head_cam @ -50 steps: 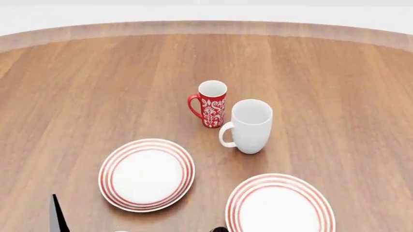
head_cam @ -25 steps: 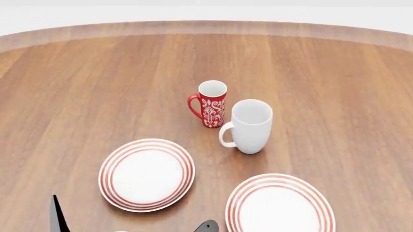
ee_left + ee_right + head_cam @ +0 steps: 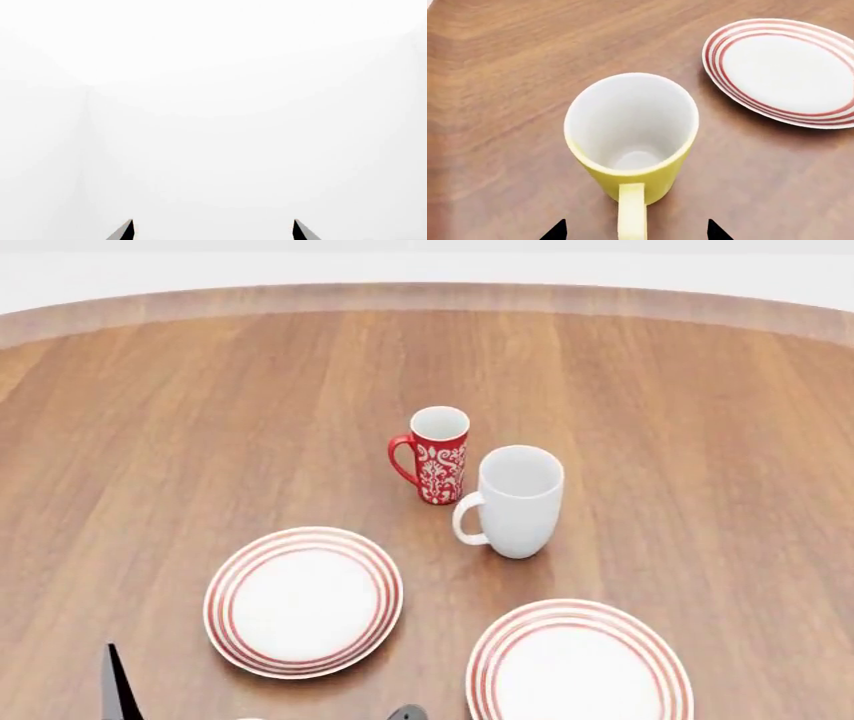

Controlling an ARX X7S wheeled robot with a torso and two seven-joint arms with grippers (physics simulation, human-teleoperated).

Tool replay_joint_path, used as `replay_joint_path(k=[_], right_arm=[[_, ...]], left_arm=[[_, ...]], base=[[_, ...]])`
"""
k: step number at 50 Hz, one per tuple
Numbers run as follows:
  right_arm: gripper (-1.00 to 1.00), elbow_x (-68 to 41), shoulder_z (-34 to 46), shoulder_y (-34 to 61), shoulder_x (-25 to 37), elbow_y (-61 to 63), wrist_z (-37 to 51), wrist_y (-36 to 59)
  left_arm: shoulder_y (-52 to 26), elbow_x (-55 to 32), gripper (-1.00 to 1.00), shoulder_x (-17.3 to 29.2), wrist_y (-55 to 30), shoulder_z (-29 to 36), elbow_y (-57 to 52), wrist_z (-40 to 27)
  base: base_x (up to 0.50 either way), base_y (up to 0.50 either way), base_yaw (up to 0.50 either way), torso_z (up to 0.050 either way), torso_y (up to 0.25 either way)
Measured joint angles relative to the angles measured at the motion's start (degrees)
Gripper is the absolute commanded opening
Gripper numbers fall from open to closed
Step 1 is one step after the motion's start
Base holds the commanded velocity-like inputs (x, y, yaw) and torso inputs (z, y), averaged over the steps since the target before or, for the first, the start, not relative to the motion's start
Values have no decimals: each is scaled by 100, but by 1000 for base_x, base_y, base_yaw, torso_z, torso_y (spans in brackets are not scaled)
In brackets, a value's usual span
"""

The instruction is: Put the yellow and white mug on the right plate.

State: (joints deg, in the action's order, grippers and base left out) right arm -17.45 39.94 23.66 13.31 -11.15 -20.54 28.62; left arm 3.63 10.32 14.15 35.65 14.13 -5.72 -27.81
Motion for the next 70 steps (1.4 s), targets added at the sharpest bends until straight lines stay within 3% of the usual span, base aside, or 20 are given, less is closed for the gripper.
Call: replay_joint_path(k=[36,37,70], right_arm=[[100,213,270,148,-267,-866,21,-557],[-100,220,283,148,-273,-879,18,-572],[-100,136,100,498,-220,-905,222,-650]], left_arm=[[-27,-62,100,86,-64,88,3,-99],[-27,-63,100,89,-63,91,5,-101],[-41,-53,100,161,-72,186,31,-188]], base=[[0,0,0,0,0],[0,0,0,0,0],[0,0,0,0,0]])
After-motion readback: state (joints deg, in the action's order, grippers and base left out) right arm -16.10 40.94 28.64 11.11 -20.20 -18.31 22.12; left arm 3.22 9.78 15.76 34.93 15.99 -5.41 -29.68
